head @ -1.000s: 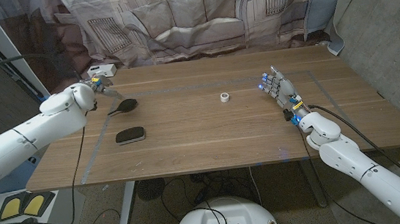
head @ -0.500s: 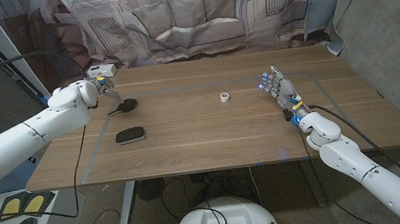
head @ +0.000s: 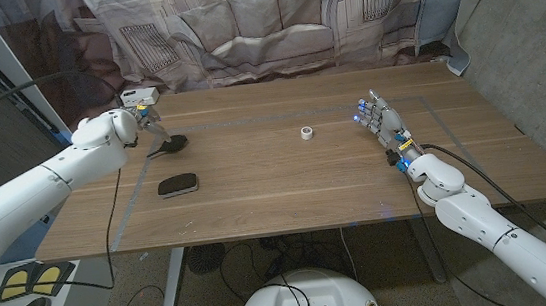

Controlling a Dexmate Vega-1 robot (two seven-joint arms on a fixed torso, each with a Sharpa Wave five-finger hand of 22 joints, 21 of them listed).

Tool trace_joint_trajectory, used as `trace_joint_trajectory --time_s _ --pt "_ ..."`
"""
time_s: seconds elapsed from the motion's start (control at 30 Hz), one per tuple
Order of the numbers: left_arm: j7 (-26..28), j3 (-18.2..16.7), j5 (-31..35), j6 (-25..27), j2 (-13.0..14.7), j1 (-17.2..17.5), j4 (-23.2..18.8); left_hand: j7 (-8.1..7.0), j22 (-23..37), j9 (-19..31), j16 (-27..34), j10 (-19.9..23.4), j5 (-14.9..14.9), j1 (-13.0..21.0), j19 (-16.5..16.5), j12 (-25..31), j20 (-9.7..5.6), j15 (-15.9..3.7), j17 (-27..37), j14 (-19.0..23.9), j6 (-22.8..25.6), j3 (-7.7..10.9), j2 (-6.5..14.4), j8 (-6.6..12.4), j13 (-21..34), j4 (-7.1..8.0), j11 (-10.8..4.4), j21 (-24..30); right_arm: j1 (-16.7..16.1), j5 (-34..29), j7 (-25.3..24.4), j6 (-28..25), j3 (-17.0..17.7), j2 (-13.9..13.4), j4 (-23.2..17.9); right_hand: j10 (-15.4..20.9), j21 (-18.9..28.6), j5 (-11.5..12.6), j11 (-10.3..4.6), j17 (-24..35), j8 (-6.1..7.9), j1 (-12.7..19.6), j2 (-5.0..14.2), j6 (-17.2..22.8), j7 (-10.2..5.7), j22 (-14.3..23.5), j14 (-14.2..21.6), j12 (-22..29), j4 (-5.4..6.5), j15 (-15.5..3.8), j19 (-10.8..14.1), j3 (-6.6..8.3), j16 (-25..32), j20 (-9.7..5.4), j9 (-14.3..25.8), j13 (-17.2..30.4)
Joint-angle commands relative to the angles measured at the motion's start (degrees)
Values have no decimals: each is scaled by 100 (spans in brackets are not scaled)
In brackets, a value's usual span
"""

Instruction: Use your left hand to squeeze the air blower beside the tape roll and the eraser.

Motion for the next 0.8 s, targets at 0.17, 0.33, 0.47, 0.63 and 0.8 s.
trace_joint_trajectory --time_s 0.17,0.33,0.47,0.63,0.8 --pt "99 159 212 -380 -346 -114 504 14 29 17 60 130 33 120 119 59 0 -28 14 133 145 35 10 57 28 46 -10 29 -84 7 -103 -103 39 -73 -177 31 -8 -21 15 28 -22 -19 35 16 44 17 13 -17 -47 49 17 20 -38 68 11 30" --pt "215 176 240 -418 -441 -126 684 -2 30 18 76 249 25 160 213 102 -18 -31 12 217 246 32 13 82 33 63 -56 55 -51 41 -49 -55 32 -23 -95 25 -8 -21 13 28 -21 -20 36 20 44 17 15 -19 -47 45 16 19 -38 69 11 30" --pt "265 232 287 -473 -522 -170 848 16 31 19 83 283 24 188 230 113 -10 -38 13 258 286 40 31 89 36 69 -22 56 -35 43 -46 -69 24 -16 -60 32 -8 -21 17 28 -21 -19 39 20 45 17 18 -17 -48 47 17 19 -37 68 11 30" --pt "379 232 236 -540 -615 -159 981 2 32 20 90 339 19 221 285 130 -24 -48 12 316 363 41 43 104 40 80 -39 66 -23 39 -38 -68 24 -19 -68 32 -8 -21 8 29 -22 -19 40 18 45 17 16 -17 -49 48 17 19 -39 68 11 30" --pt "588 211 199 -537 -692 -80 1041 7 32 21 87 366 16 243 300 136 -25 -70 12 337 386 42 49 103 43 84 -45 65 -6 39 -27 -103 5 -22 -72 36 -8 -21 12 29 -23 -19 40 14 46 17 15 -16 -50 48 16 18 -40 68 11 30"
